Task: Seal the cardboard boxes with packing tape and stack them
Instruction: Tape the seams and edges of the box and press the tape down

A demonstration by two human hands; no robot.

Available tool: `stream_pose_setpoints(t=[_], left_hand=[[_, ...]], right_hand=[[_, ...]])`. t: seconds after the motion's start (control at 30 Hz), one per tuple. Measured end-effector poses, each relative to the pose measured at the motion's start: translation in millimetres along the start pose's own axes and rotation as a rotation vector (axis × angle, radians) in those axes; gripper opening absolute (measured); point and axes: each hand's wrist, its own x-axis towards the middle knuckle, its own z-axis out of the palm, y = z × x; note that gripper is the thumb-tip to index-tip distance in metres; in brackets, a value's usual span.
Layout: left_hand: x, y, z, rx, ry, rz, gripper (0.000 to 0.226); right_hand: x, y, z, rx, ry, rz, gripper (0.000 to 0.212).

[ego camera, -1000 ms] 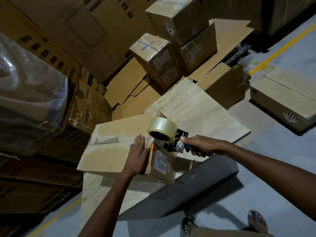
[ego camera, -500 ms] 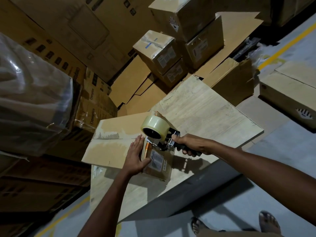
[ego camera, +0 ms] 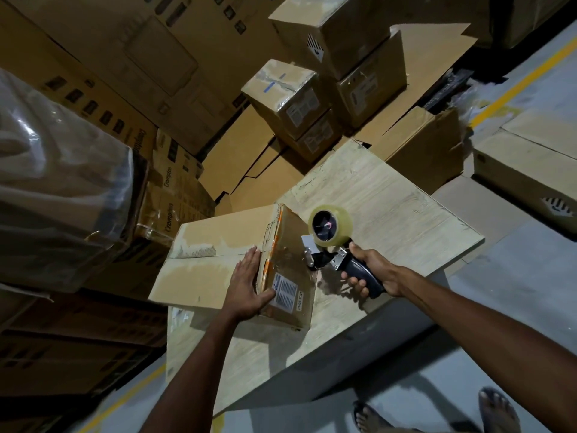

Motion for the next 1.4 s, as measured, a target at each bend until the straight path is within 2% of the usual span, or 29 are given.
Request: stream_pose_setpoints(t=[0.2,0.37,0.53,0.73,0.8,0.87,0.93,1.07,1.17,1.23,1.3,1.4], left_hand=[[1.9,-0.3,-2.1,0.019,-0.025,0.002,0.121],[2.9,-6.1,0.0,0.027,-0.03,0.012,0.115],[3.0,-10.4,2.9,0.027,-0.015,0.019,0.111],[2.1,-11.6,5.8,0.006,0.005,0.003,0.11],[1.3,-10.7,5.8,-0.001,0.008,0.005,0.111],[2.8,-9.0,4.7,-0.005,-0.003,0.006,0.113],[2.8,-8.1,3.3,-0.016,-0.005,0.009,0.113],[2.3,-9.3,2.1,-0.037,-0.016,0.02,0.115],[-0.5,-17.0,-1.4,-0.04,-0.044,0.042,0.117],[-7.1,-26.8,-5.9,-0.044,-0.073,0.065,0.118],[-17.2,-38.8,-11.1,-0.053,-0.106,0.08,0.118],[-32.2,-54.8,-16.3,-0.067,-0.153,0.077,0.117]], right_hand=[[10.6,-13.4,-32.7,0.288,0.048,-0.109,0.083],[26.2,-24.4,-50.0,0.503,0.09,-0.145,0.084],[43.2,-11.9,-56.7,0.531,0.175,-0.155,0.089],[59.0,3.0,-50.9,0.397,0.351,-0.207,0.09],[61.1,5.2,-50.4,0.311,0.485,-0.199,0.095],[58.2,1.8,-48.5,0.095,0.678,-0.198,0.093],[51.6,-2.8,-44.1,-0.214,0.883,-0.178,0.083],[42.0,-2.0,-37.9,-0.54,1.138,-0.243,0.054],[40.1,7.0,-24.2,-0.692,1.281,-0.492,0.031],[43.0,10.4,-12.1,-0.828,1.236,-0.749,0.021],[50.6,11.6,4.2,-1.048,1.103,-0.964,0.015],[65.9,7.5,45.3,-1.372,0.817,-1.235,0.027]])
